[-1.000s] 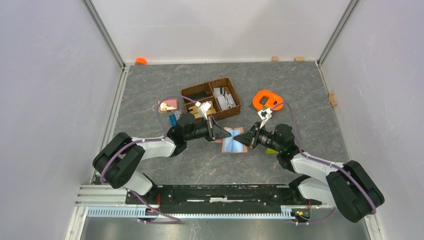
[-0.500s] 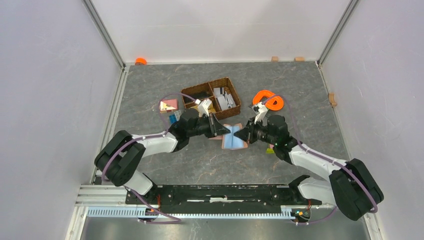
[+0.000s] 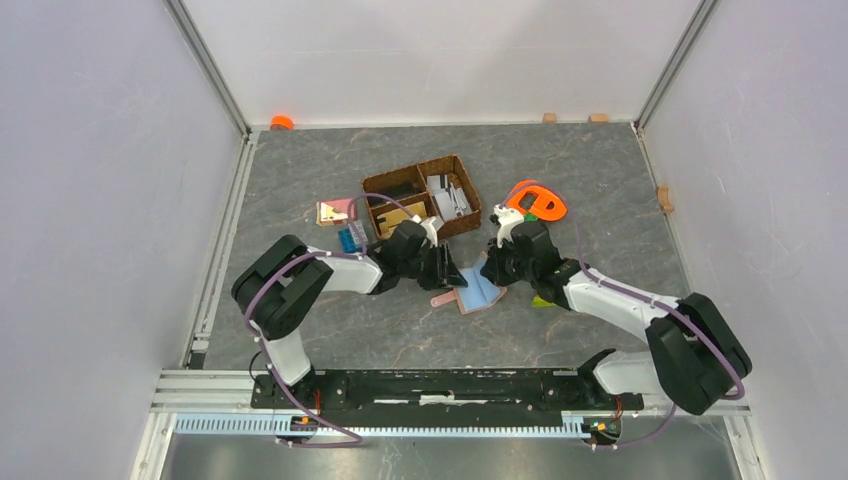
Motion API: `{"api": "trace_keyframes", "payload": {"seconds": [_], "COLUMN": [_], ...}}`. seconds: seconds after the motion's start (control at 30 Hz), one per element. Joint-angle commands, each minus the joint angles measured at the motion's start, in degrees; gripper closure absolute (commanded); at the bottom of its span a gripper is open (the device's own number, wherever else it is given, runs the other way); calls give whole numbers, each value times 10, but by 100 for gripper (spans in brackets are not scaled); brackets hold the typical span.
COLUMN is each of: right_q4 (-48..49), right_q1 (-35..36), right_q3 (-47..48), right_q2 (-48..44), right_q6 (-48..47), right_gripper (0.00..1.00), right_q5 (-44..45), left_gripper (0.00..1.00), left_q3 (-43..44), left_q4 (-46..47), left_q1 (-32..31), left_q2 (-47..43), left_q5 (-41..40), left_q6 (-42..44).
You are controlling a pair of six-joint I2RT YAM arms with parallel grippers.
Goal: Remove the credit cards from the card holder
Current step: Place the card holder at the center of the board, then close the card holder at the center of the board.
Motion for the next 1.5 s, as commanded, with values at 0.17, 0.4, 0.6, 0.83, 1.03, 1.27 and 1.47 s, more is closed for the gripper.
{"api": "trace_keyframes", "payload": {"seconds": [0.17,0.4,0.6,0.83,1.03,1.27,1.47], "right_q4": [-49,-57,20,44,70,68,81], "right_q1": [73,120,121,120,116,111,110], "right_q3": [77,105,61,63,68,87,53], "right_q2": [40,84,43,71,134,190,84], "right_q6": [-52,-67,-64,-56,-36,-16,-31], "right_gripper": [71,56,37,32,35,40,44], "right_q5": [171,184,93,19,-26,-55,-9], "left_gripper": [24,24,24,24,24,24,24], "left_q3": [5,-19,-46,-73,-72,-71,-72], "left_q4": [-152,-168,-180,-164,-162,-160,-160], "left_q1": [-3,1,1,1,1,1,1], "left_q2": [-184,-269,-350,-400,-397,-393,-398], "left_q5": [-126,-165,-224,-249,-240,-233,-235], "left_q6": [102,118,132,133,133,130,131]}}
